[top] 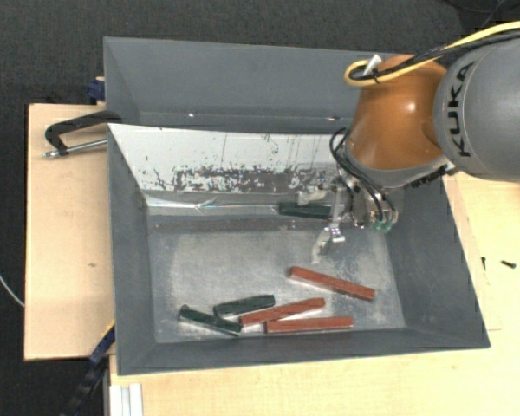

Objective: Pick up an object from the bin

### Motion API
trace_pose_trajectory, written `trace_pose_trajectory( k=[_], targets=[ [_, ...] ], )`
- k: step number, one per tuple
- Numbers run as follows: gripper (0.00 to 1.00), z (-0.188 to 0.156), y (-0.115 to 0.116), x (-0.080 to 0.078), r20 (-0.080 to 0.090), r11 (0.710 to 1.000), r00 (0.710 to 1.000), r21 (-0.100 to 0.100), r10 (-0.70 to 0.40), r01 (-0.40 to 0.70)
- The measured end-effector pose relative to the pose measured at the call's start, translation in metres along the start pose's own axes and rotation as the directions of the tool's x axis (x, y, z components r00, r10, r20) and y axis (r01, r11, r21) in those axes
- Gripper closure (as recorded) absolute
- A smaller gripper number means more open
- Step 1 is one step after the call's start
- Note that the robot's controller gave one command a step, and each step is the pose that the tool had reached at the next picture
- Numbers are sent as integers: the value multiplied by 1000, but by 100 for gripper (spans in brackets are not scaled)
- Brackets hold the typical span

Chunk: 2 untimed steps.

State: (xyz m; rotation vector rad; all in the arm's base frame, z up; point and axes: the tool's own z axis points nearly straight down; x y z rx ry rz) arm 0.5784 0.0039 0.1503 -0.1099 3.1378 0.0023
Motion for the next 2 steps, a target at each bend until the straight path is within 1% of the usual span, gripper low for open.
trace_pose_trajectory(
  k=[1,2],
  targets=[
    [0,41,-10,11,0,999,999,5,-52,52],
    [100,74,8,54,-5,998,998,0,-65,65]
  ],
)
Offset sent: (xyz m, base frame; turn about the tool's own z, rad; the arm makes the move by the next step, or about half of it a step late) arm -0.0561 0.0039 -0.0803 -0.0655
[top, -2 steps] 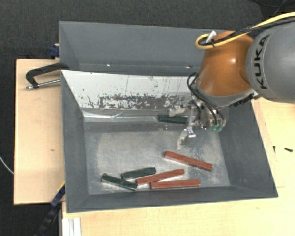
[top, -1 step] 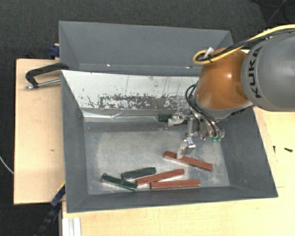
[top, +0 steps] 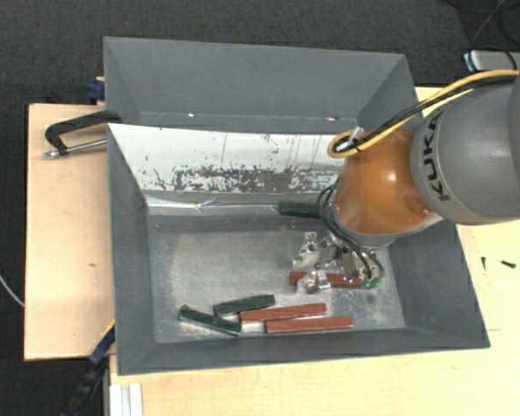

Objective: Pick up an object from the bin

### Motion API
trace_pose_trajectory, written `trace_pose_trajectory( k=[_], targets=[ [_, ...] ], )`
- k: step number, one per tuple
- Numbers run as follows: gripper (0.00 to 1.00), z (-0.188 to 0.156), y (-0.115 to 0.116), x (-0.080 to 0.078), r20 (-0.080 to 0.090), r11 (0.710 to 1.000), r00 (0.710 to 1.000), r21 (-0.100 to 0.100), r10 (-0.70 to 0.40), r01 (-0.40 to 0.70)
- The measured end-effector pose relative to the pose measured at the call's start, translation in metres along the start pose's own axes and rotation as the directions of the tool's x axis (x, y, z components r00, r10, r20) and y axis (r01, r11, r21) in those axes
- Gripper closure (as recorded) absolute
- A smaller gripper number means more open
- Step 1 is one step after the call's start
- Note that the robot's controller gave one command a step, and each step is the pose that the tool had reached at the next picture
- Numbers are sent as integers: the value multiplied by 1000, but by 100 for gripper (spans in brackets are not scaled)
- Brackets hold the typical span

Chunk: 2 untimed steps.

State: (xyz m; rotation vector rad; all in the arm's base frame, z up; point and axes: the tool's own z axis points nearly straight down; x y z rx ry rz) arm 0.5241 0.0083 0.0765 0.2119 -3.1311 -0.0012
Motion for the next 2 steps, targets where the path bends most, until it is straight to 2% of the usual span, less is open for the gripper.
trace_pose_trajectory(
  k=[1,2],
  targets=[
    [100,0,0,0,0,1000,1000,0,0,0],
    [100,-116,15,-15,9,999,999,0,43,-43]
  ],
)
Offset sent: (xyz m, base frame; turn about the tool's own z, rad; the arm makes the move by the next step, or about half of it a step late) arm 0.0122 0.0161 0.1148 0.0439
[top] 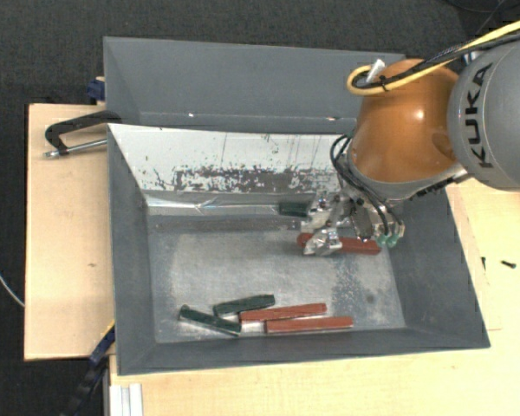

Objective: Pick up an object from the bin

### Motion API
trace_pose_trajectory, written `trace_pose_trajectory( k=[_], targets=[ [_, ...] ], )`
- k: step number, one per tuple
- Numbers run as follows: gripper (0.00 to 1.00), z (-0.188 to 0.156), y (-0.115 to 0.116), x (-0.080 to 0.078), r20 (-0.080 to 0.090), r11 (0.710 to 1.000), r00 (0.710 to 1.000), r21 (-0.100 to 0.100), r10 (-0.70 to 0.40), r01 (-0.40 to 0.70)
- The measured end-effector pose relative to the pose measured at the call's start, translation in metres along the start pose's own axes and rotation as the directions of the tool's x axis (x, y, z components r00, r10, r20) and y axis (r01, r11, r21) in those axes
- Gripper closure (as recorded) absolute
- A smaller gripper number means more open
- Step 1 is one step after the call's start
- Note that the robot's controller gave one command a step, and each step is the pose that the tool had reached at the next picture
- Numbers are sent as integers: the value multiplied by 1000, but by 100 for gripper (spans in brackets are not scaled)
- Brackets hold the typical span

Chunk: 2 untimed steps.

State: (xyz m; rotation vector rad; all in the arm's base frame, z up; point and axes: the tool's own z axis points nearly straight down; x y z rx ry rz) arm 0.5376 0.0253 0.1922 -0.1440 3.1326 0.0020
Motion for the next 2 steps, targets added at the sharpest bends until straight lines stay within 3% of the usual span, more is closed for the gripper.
trace_pose_trajectory(
  k=[1,2],
  targets=[
    [100,0,0,0,0,1000,1000,0,0,0],
    [100,-29,1,-10,-3,998,998,0,-60,60]
  ],
)
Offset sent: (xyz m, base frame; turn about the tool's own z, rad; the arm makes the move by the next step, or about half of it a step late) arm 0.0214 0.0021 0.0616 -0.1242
